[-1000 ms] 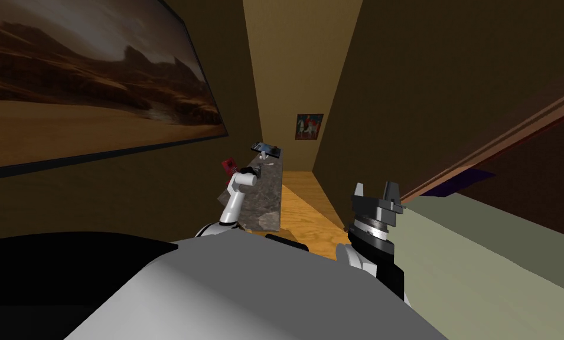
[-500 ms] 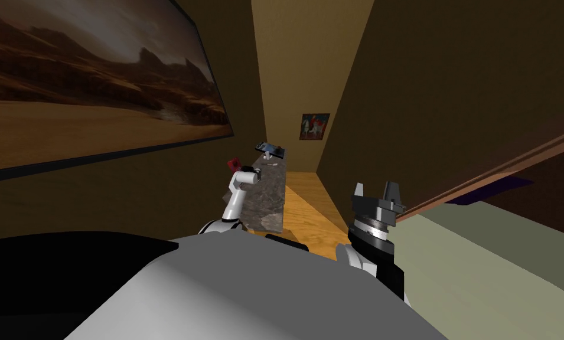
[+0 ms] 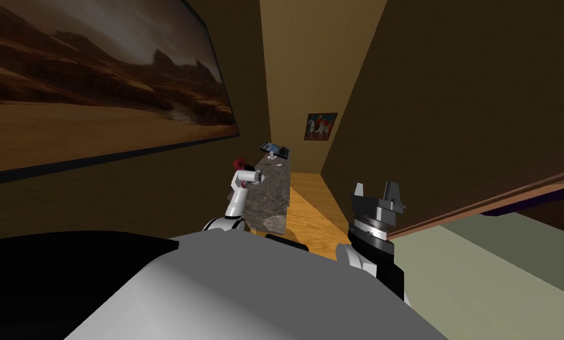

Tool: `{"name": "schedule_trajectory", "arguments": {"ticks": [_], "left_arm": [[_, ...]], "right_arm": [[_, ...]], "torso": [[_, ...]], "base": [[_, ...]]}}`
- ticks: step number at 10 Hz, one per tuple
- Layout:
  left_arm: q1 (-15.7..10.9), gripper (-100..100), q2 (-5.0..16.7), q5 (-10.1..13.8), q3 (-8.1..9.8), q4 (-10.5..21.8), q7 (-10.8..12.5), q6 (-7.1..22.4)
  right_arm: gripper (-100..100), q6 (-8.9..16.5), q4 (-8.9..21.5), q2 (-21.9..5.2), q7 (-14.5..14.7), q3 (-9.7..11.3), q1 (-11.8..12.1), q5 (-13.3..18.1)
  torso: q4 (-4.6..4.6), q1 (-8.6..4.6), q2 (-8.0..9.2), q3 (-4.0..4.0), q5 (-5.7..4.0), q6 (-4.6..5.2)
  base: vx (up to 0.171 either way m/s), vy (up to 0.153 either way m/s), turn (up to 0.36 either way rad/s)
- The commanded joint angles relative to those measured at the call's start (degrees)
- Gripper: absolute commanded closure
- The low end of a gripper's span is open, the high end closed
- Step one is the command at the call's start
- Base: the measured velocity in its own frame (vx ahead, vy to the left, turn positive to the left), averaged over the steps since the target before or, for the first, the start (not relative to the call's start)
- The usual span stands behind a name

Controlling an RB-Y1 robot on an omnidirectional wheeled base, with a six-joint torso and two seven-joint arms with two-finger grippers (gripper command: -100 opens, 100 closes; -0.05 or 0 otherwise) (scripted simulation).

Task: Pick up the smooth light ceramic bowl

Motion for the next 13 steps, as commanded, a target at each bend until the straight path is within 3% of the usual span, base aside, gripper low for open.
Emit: {"name": "schedule_trajectory", "arguments": {"ticks": [1, 2, 5, 9, 11, 12, 13], "left_arm": [[-0.3, -100, -0.4, -0.3, 0.12, 0.5, 0.2, 1.9], [-1.1, -100, -1.1, -0.6, 0.53, 1.3, 0.3, 4.1], [-1.8, -100, -1.8, -0.9, 0.92, 2.2, 0.4, 6.5], [-3.3, -100, -5.6, -1.9, 2.11, 4.7, 0.8, 13.0], [-3.4, -100, -7.6, -2.1, 2.42, 5.5, 0.9, 14.7], [-3.7, -100, -7.0, -2.2, 2.28, 5.8, 1.0, 13.9], [-3.7, 0, -7.1, -2.2, 2.29, 5.8, 1.0, 14.1]], "right_arm": [[0, 0.0, 0.0, 0.0, 0.0, 0.0, 0.0, 0.0], [0, 0.0, 0.0, 0.0, 0.0, 0.0, 0.0, 0.0], [0, 0.0, 0.0, 0.0, 0.0, 0.0, 0.0, 0.0], [0, 0.0, 0.0, 0.0, 0.0, 0.0, 0.0, 0.0], [0, 0.0, 0.0, 0.0, 0.0, 0.0, 0.0, 0.0], [0, 0.0, 0.0, 0.0, 0.0, 0.0, 0.0, 0.0], [0, 0.0, 0.0, 0.0, 0.0, 0.0, 0.0, 0.0]], "torso": [[0.0, 0.0, 0.0, 0.0, 0.0, 0.0], [0.0, -0.04, 0.01, 0.0, 0.0, 0.03], [-0.01, -0.01, -0.04, -0.02, 0.0, 0.01], [-0.03, 0.02, -0.15, -0.09, 0.01, 0.02], [-0.04, 0.03, -0.13, -0.08, 0.02, 0.03], [-0.02, -0.05, -0.07, -0.05, 0.0, 0.03], [0.0, -0.13, 0.04, 0.01, -0.02, 0.04]], "base": [[0.031, 0.045, 0.055], [0.054, 0.05, 0.085], [0.039, 0.046, 0.072], [0.063, 0.065, 0.108], [0.06, 0.053, 0.053], [0.021, 0.015, 0.002], [0.0, 0.0, 0.0]]}}
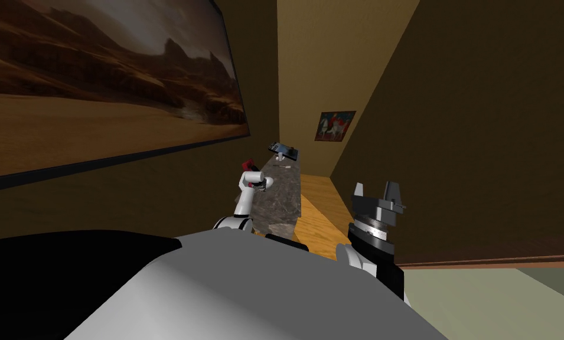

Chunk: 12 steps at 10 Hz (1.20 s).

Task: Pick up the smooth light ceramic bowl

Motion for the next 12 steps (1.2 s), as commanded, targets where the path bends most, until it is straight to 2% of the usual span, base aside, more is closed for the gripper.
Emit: {"name": "schedule_trajectory", "arguments": {"ticks": [1, 4, 5, 6, 10, 11, 12], "left_arm": [[0.3, -100, 0.0, 0.0, -0.17, 1.5, 0.1, -1.8], [0.8, -100, 0.0, 0.1, -0.43, 3.7, 0.2, -4.4], [0.8, -100, -0.1, 0.0, -0.43, 2.9, 0.1, -3.6], [0.8, 100, -0.1, 0.0, -0.44, 3.0, 0.1, -3.8], [0.8, 100, -0.1, 0.0, -0.43, 3.0, 0.2, -3.8], [0.8, 0, -0.1, 0.0, -0.42, 3.0, 0.2, -3.8], [0.4, 100, 0.0, 0.0, -0.21, 1.8, 0.1, -2.2]], "right_arm": [[0, 0.0, 0.0, 0.0, 0.0, 0.0, 0.0, 0.0], [0, 0.0, 0.0, 0.0, 0.0, 0.0, 0.0, 0.0], [0, 0.0, 0.0, 0.0, 0.0, 0.0, 0.0, 0.0], [0, 0.0, 0.0, 0.0, 0.0, 0.0, 0.0, 0.0], [0, 0.0, 0.0, 0.0, 0.0, 0.0, 0.0, 0.0], [0, 0.0, 0.0, 0.0, 0.0, 0.0, 0.0, 0.0], [0, 0.0, 0.0, 0.0, 0.0, 0.0, 0.0, 0.0]], "torso": [[0.0, 0.0, 0.0, 0.0, 0.0, 0.0], [0.01, -0.02, 0.05, 0.03, -0.01, 0.0], [0.01, -0.03, 0.05, 0.03, -0.01, 0.0], [0.02, -0.03, 0.05, 0.03, -0.01, 0.0], [-0.01, -0.02, 0.01, 0.0, -0.01, 0.02], [-0.01, -0.02, 0.01, 0.0, -0.01, 0.02], [-0.01, -0.02, 0.01, 0.0, -0.01, 0.02]], "base": [[0.003, -0.004, 0.012], [0.0, 0.0, 0.0], [0.0, 0.0, 0.0], [0.0, 0.0, 0.0], [0.0, 0.0, 0.0], [0.0, 0.0, 0.0], [0.0, 0.0, 0.0]]}}
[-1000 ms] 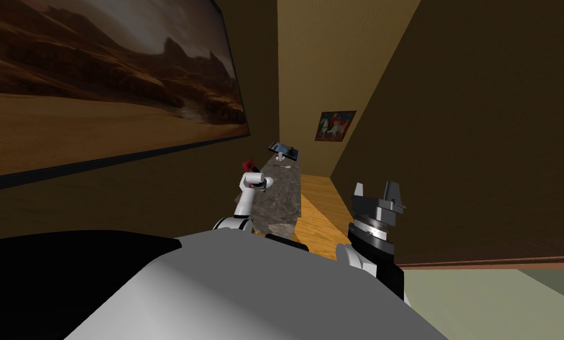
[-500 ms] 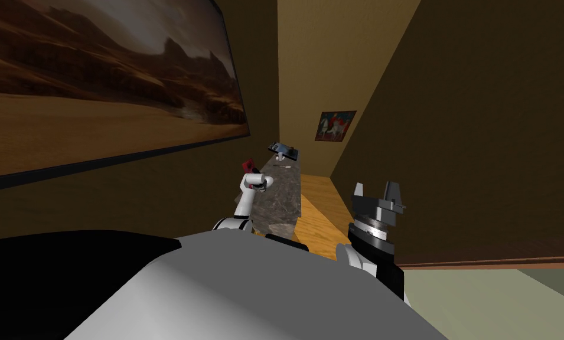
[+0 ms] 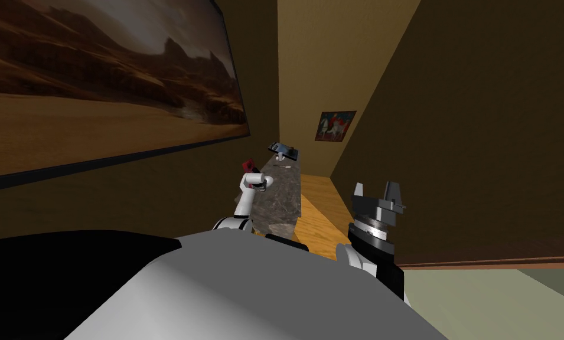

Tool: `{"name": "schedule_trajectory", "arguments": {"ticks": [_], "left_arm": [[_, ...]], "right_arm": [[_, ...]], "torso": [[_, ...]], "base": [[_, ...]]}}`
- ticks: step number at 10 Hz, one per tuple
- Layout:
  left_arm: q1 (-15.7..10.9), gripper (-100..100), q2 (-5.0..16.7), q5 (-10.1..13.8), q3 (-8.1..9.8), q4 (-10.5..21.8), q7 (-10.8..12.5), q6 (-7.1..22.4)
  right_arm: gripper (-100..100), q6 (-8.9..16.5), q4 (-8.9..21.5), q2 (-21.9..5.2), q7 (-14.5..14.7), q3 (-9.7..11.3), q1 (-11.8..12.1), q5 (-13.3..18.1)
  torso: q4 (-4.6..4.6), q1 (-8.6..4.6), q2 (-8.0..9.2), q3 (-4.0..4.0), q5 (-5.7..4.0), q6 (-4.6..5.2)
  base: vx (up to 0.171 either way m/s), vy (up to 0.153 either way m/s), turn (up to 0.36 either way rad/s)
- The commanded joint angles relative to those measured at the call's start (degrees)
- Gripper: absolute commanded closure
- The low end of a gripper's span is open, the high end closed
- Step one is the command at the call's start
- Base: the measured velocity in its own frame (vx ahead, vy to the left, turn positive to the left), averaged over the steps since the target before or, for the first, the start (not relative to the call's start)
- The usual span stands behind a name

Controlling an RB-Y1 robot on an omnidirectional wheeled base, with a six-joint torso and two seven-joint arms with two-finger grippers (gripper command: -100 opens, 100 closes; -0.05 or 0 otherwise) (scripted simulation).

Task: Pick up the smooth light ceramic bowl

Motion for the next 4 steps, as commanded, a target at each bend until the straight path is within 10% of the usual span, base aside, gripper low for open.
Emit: {"name": "schedule_trajectory", "arguments": {"ticks": [1, 3, 4], "left_arm": [[-0.3, 100, 0.0, -0.1, 0.15, -1.4, -0.1, 1.8], [-0.3, 100, 0.0, -0.1, 0.16, -2.0, -0.1, 2.3], [-0.3, 0, 0.0, -0.1, 0.18, -2.1, -0.1, 2.5]], "right_arm": [[0, 0.0, 0.0, 0.0, 0.0, 0.0, 0.0, 0.0], [0, 0.0, 0.0, 0.0, 0.0, 0.0, 0.0, 0.0], [0, 0.0, 0.0, 0.0, 0.0, 0.0, 0.0, 0.0]], "torso": [[0.0, 0.0, 0.0, 0.0, 0.0, 0.0], [0.02, 0.0, 0.05, 0.03, 0.0, -0.01], [0.0, 0.01, 0.04, 0.02, 0.02, -0.01]], "base": [[0.0, 0.0, 0.0], [0.0, 0.0, 0.0], [0.0, 0.0, 0.0]]}}
